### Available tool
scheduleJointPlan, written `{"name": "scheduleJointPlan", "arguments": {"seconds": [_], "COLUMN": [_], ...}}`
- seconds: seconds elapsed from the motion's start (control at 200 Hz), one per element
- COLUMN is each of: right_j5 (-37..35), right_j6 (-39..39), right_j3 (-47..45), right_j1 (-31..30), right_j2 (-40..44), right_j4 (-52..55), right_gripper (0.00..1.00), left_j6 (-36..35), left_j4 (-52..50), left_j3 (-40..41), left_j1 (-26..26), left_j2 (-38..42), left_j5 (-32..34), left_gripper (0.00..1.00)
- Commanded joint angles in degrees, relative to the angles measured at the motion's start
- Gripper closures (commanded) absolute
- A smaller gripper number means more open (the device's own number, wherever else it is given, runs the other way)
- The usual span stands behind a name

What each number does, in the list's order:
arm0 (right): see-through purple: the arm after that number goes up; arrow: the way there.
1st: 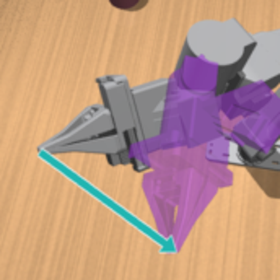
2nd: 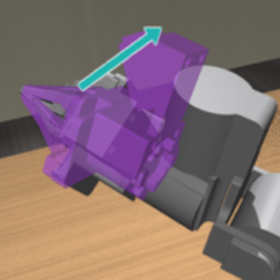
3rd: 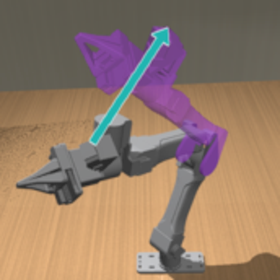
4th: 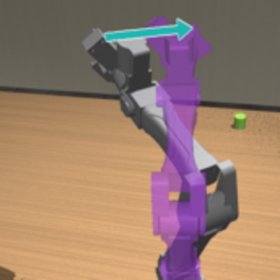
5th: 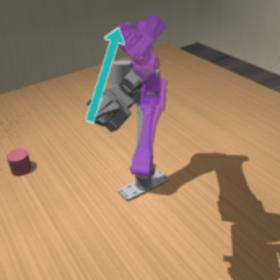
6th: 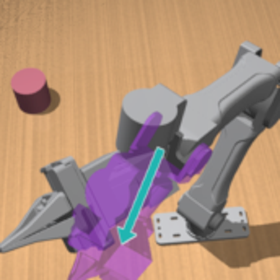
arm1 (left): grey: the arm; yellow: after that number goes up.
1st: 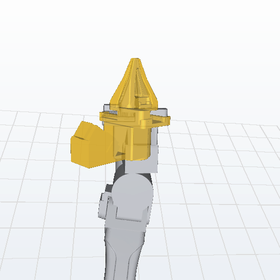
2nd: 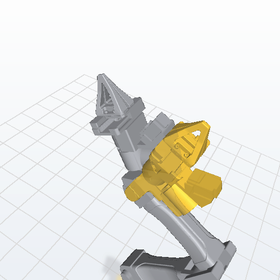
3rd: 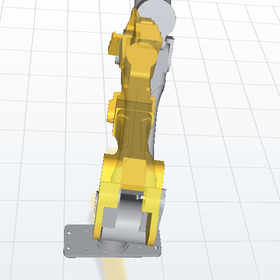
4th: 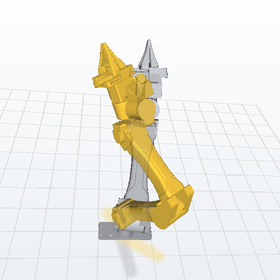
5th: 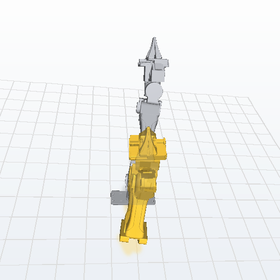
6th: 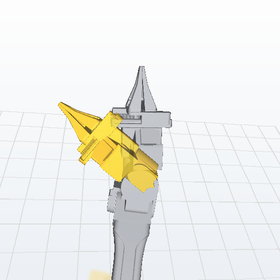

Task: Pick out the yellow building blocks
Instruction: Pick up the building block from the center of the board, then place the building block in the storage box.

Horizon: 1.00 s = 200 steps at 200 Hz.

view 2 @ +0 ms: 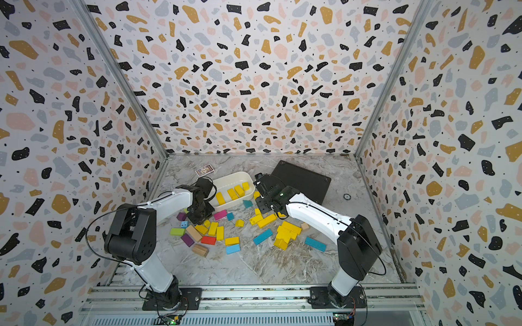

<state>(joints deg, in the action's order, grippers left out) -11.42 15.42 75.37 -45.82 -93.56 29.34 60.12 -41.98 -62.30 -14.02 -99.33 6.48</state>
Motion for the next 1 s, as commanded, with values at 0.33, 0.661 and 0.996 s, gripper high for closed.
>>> {"name": "scheduleJointPlan", "arguments": {"seconds": [0.33,0.661,0.996], "right_j5": [-0.6,-1.4,-2.9], "right_j6": [0.8,0.8,1.7], "right_j3": [-1.2,-1.6,-3.4], "right_j1": [-0.1,-0.1,-0.1], "right_j2": [2.2,2.8,4.7], "right_j4": [0.1,0.2,0.0], "right_gripper": [0.52,0.52,0.52], "left_j6": [-6.8,-16.0,-18.0], "left_j4": [-7.4,-5.0,-2.5], "left_j3": [-2.2,-18.6,-28.4], "left_j1": [-0.6,-1.9,-3.5], "left_j2": [16.6,5.3,-9.5], "left_j5": [10.5,-0.5,-4.5], "left_gripper": [0.87,0.91,0.91]}}
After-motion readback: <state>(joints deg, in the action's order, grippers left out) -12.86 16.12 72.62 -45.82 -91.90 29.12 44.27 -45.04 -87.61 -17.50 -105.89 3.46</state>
